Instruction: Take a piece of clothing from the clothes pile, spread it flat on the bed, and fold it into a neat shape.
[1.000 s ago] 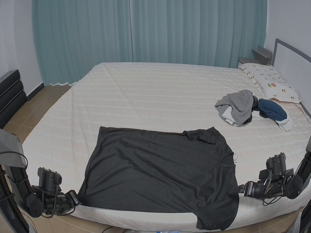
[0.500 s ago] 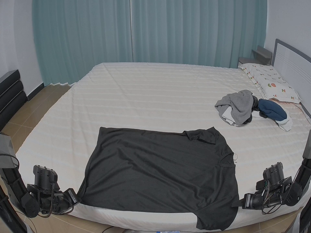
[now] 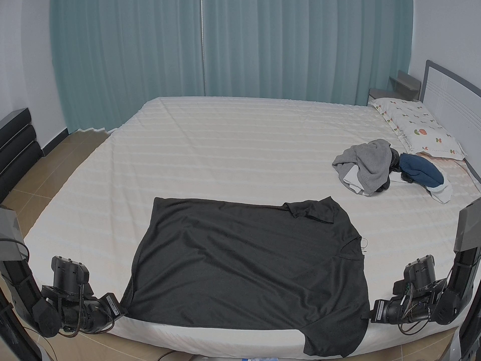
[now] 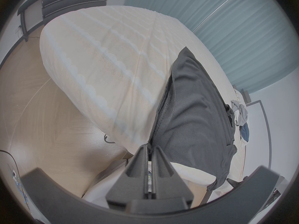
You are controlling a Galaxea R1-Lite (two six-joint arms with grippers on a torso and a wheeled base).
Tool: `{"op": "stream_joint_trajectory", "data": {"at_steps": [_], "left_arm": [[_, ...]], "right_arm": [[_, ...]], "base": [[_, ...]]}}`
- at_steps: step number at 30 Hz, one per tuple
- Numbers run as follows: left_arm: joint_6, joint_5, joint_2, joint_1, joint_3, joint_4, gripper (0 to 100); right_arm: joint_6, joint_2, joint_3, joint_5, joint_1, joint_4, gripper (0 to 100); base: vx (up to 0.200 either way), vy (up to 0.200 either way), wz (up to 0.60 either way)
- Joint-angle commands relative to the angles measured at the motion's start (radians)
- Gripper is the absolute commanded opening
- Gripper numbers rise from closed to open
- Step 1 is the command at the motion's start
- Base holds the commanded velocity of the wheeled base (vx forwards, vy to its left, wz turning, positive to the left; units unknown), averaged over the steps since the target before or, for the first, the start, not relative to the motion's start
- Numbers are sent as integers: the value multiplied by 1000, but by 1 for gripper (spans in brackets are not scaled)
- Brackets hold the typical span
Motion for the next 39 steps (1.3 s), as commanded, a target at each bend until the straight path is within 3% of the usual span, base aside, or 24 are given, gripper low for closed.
{"op": "stream_joint_trajectory", "data": {"at_steps": [1,8,13,17,18,26,29,39], "left_arm": [[-1,-2,5,0,16,0,0],[-1,-23,8,-1,16,0,0],[-1,-28,10,-1,16,0,0],[-2,-37,6,-1,16,-4,0],[-1,-40,6,-1,16,-4,0],[-2,-52,8,0,16,-4,0],[-1,-51,10,0,16,-2,0],[34,-42,10,20,16,18,0]], "right_arm": [[2,10,19,3,-1,-5,100],[27,27,11,18,7,-45,100],[84,44,10,99,5,-108,100],[74,126,19,98,7,-166,100],[74,136,19,98,8,-174,0],[56,149,19,44,-7,-163,0],[18,117,19,7,-7,-103,0],[-60,-41,19,-11,4,109,0]], "base": [[0,0,0],[0,0,0],[0,0,0],[0,0,0],[0,0,0],[0,0,0],[0,0,0],[0,0,0]]}}
